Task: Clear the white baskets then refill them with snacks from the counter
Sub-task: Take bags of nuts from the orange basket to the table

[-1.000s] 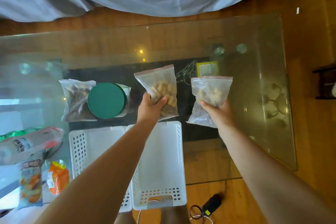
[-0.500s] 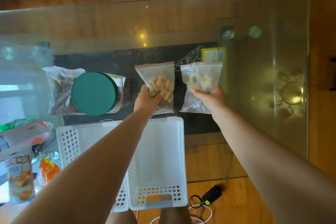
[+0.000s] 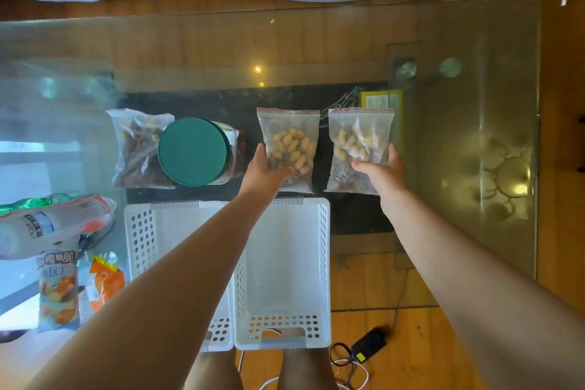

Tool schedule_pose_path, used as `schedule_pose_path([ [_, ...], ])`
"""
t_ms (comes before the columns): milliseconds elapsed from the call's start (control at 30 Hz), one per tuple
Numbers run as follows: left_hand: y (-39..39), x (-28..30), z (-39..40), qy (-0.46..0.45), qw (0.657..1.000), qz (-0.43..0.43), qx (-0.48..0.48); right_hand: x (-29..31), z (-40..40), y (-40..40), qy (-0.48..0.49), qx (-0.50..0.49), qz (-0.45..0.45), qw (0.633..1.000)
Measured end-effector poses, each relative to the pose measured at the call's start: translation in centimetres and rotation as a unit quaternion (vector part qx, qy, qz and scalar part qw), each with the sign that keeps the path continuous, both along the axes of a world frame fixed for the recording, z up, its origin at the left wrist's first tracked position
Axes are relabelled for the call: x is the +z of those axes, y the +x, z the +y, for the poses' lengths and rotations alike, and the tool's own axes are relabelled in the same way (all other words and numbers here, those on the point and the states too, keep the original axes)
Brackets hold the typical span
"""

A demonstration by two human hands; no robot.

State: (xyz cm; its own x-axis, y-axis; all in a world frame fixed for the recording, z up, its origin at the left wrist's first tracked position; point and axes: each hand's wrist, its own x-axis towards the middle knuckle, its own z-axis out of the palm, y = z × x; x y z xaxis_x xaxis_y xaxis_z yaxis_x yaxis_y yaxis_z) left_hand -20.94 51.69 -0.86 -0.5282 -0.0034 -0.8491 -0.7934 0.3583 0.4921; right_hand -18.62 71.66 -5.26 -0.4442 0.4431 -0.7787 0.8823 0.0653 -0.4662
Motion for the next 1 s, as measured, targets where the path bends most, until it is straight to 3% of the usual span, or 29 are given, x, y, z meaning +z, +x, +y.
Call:
schedule_pose_path([
  [100,1.6,2.5,-0.5,0.015,0.999,0.034,-0.007,1.7,-0.5,1.0,0.014,-0.002,0.001,1.0],
  [333,9.2,8.9,-6.1,0.068,0.992,0.031,0.098,8.9,-6.0,6.7,0.007,0.063,0.039,0.997],
  [567,20.6,15.5,-16.3,0.068,0.979,0.015,0.191,16.3,-17.0,13.4,-0.075,0.171,0.027,0.982],
  [733,31.0,19.3,-26.0,0.046,0.958,0.033,0.282,21.6,-27.1,19.5,-0.116,0.285,0.025,0.951],
  [867,41.2,20.6,-33.4,0.009,0.913,0.046,0.404,24.4,-34.9,24.7,-0.139,0.365,0.01,0.92],
  [1000,50.9,20.3,-38.2,-0.019,0.837,0.049,0.544,25.8,-40.6,28.8,-0.128,0.441,-0.014,0.888],
])
